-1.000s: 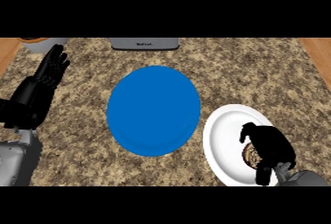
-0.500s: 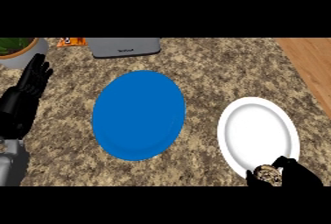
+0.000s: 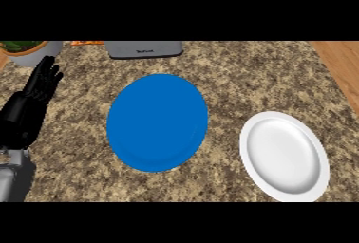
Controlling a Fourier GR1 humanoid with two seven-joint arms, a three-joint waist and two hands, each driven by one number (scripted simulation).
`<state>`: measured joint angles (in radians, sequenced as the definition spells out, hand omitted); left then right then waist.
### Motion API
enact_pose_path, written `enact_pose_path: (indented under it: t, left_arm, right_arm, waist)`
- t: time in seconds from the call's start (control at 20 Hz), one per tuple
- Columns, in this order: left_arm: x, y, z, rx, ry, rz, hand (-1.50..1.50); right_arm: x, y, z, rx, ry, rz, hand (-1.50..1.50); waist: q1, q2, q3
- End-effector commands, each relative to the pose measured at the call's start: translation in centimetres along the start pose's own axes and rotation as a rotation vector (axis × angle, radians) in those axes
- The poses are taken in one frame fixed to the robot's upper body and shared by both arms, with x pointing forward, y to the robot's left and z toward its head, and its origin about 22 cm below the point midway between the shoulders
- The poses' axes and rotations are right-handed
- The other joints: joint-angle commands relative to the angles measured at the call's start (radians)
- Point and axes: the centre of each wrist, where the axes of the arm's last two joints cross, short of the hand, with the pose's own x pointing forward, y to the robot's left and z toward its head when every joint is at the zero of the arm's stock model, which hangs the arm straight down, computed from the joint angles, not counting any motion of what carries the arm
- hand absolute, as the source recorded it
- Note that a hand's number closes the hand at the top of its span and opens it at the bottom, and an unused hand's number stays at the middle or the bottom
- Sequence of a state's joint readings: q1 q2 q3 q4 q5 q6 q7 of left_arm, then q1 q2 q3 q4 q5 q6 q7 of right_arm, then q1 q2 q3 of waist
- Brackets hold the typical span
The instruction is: Pick the cupcake from the plate and place it in the plate
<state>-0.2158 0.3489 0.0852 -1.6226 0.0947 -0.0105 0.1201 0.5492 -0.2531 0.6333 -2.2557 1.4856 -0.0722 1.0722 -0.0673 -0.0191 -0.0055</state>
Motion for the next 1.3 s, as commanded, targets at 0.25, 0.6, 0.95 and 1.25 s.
enact_pose_path:
  t: [0.25,0.6,0.95,1.25]
  left_arm:
    - [0.4,-0.7,-0.5,-0.038,-0.022,0.016,0.00]
    - [1.1,-1.3,-1.3,-0.066,-0.046,0.014,0.00]
    - [1.9,-2.0,-1.5,-0.129,-0.072,0.025,0.00]
    - [1.8,-3.5,-2.0,-0.101,-0.081,0.028,0.00]
  right_arm:
    - [6.6,-4.1,6.6,-0.196,-0.164,-0.374,1.50]
    - [7.7,-5.8,6.2,-0.184,-0.232,-0.363,1.50]
    - [9.4,-3.8,3.8,-0.156,-0.252,-0.423,1.50]
    - [10.1,-3.2,2.5,-0.106,-0.239,-0.466,1.50]
  waist:
    - [0.050,0.010,0.002]
    - [0.083,0.027,0.002]
    - [0.123,0.042,0.003]
    - [0.132,0.052,0.003]
